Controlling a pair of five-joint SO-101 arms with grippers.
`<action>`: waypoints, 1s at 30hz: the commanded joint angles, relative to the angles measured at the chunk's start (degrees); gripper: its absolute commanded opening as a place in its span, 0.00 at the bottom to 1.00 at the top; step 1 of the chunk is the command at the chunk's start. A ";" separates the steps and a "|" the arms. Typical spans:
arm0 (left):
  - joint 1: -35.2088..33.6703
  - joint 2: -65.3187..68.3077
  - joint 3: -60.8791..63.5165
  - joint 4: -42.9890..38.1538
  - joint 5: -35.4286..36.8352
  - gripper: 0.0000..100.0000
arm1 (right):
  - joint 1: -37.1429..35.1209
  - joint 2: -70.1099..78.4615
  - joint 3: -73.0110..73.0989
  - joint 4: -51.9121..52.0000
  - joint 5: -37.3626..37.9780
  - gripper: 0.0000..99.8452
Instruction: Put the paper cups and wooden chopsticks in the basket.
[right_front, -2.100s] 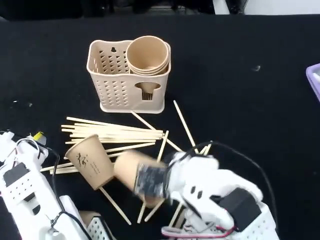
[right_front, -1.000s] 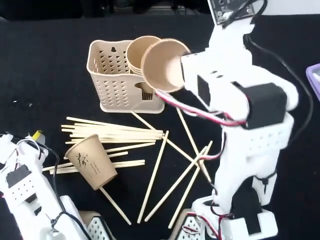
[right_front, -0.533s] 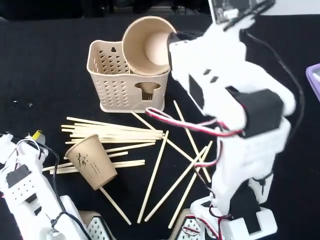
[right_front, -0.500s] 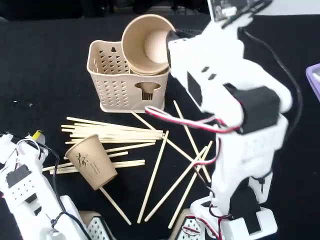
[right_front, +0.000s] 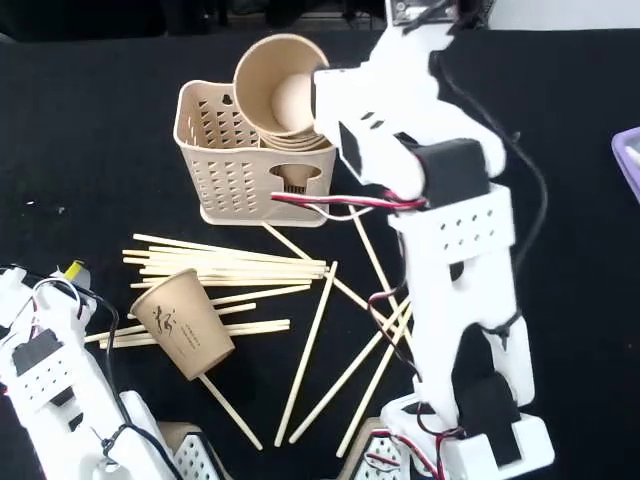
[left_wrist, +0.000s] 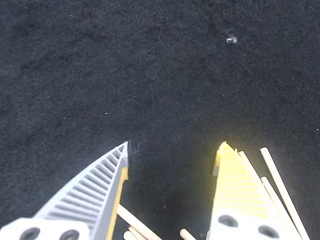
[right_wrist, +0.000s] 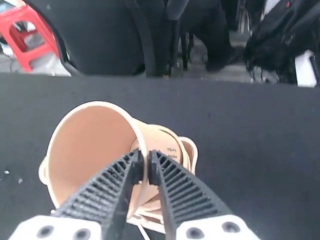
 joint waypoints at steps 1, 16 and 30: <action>-0.13 -1.05 -0.40 -0.97 0.53 0.28 | -0.79 -0.40 1.54 -2.29 -0.62 0.01; -0.13 -1.05 -0.40 -0.97 0.44 0.28 | 1.41 -3.30 2.15 -0.44 -0.18 0.34; -0.13 -1.05 -1.27 -0.53 0.00 0.28 | 6.95 -12.26 7.25 16.79 0.09 0.34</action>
